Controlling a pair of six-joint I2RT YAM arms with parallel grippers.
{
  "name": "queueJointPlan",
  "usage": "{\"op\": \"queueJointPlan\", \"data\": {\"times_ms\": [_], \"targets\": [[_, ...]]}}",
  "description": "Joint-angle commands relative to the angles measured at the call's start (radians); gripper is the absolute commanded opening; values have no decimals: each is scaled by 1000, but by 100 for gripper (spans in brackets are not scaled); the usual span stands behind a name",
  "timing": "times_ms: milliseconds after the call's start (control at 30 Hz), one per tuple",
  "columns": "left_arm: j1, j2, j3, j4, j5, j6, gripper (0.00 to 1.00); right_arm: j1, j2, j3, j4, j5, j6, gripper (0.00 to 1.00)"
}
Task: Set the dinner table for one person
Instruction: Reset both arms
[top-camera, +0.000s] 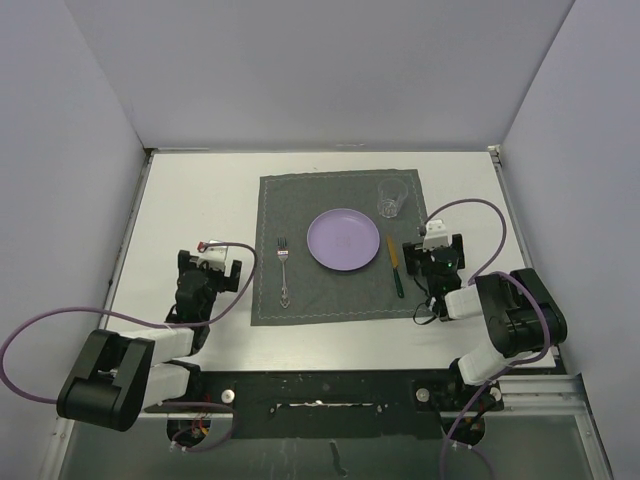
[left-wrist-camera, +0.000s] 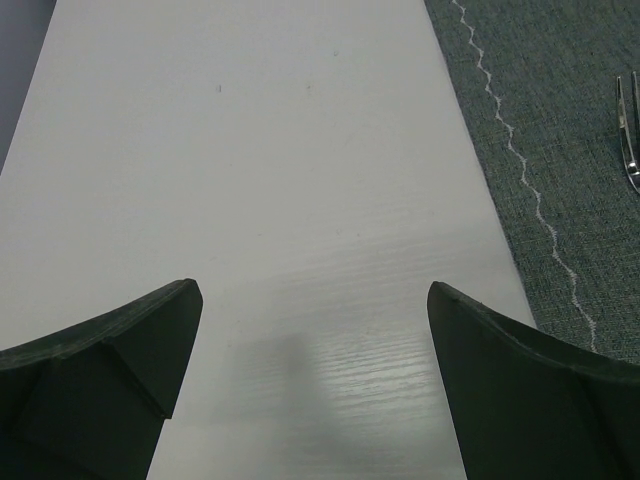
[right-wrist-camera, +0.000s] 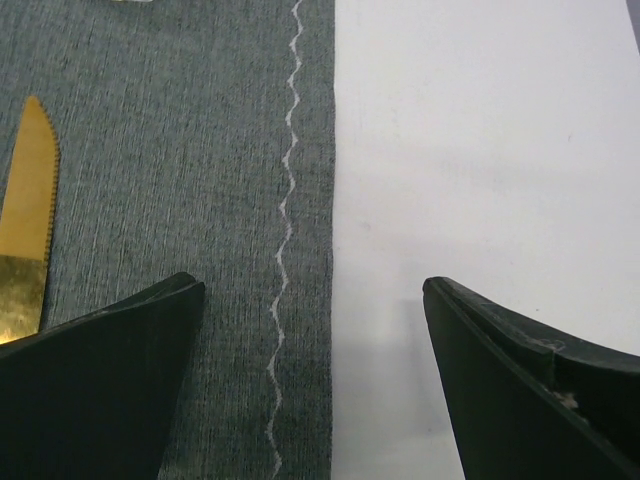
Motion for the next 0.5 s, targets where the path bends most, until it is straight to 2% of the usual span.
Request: {"op": "queueJointPlan", "data": {"times_ms": [0,100,133,233,467], "targets": [[5,13,30,109,38,-35,98,-20,-21,-42,200,-80,-9,98],[6,3,30,93,62,-36,98,-31,-23,-46,204,-104,-7,98],[5,0,28,93,55,-36,98,-32,-17,-68,251,-106,-6,98],[6,-18,19,89,53,-38,98,-27,78,-170,535,-113,-37,98],[5,-33,4,103,51,-44,98,-29,78,-190,569,-134,-33,98]]}}
